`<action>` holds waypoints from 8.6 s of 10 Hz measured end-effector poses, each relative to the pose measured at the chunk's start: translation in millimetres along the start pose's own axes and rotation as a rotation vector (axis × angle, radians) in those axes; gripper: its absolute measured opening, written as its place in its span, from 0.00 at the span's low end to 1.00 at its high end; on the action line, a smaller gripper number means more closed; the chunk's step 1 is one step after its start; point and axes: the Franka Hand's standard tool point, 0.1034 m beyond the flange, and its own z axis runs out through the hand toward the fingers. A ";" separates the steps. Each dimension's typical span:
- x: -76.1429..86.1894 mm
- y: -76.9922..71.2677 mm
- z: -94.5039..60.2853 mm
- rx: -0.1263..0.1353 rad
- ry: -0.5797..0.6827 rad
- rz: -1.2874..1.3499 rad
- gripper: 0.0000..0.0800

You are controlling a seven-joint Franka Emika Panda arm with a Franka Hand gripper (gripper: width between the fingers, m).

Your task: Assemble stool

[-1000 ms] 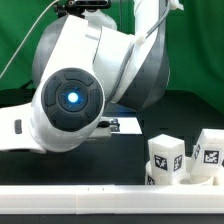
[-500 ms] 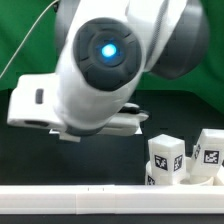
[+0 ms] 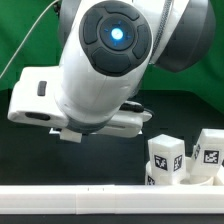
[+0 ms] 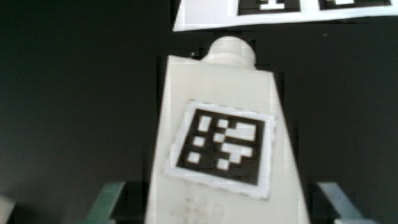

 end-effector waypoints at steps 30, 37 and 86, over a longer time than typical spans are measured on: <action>-16.5 -126.0 -115.5 0.031 1.106 -0.033 0.41; -18.3 -139.1 -115.8 0.041 1.229 -0.060 0.41; -44.5 -95.8 -118.3 0.044 1.176 -0.129 0.81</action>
Offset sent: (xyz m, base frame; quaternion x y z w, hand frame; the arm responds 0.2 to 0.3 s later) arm 0.0134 0.0465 0.0364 0.1293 0.1653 0.0852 0.9740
